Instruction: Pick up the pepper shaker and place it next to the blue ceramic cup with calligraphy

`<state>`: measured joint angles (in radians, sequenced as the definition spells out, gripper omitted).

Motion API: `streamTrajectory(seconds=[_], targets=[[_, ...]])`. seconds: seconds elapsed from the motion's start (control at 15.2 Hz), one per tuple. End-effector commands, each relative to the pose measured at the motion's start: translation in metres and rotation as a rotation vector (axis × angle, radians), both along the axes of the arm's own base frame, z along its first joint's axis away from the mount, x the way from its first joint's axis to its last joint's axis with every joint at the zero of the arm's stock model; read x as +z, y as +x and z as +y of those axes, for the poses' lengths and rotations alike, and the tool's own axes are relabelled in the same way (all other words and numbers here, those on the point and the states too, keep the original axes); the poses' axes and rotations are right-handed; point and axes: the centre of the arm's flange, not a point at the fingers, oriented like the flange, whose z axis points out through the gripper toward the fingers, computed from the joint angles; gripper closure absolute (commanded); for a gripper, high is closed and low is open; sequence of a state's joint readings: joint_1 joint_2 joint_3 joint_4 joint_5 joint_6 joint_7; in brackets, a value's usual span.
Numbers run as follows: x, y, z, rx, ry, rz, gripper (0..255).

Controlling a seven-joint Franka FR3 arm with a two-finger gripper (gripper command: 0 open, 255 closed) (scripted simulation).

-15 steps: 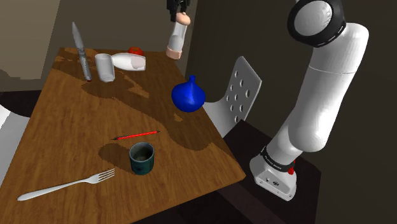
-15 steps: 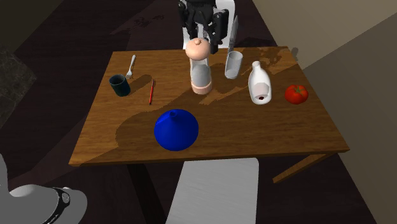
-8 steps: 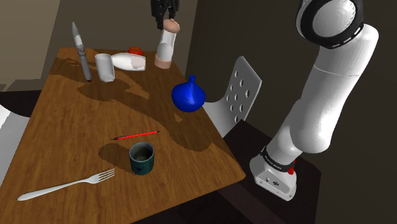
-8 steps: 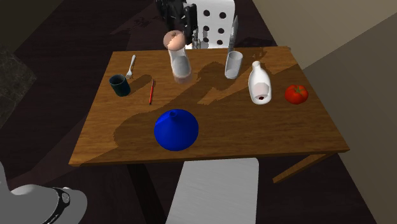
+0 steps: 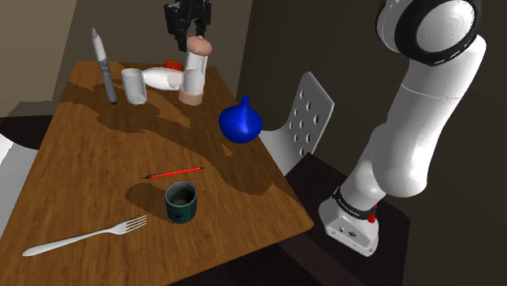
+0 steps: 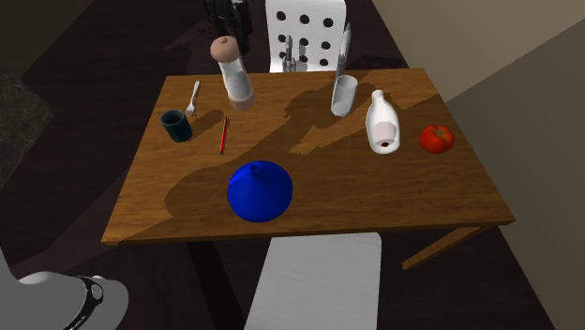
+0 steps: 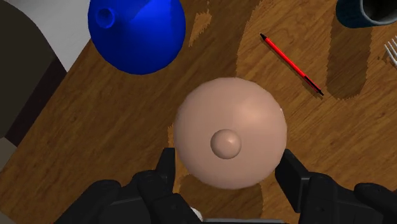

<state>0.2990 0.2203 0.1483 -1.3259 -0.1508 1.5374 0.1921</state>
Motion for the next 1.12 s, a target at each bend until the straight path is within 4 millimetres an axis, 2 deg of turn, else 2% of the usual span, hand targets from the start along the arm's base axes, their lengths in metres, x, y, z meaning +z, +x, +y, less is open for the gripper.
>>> streamTrajectory(seconds=[0.0, 1.06], targets=[[-0.004, -0.007, 0.025, -0.001, 0.000, 0.000, 255], [-0.038, -0.068, 0.224, -0.001, 0.000, 0.000, 255]])
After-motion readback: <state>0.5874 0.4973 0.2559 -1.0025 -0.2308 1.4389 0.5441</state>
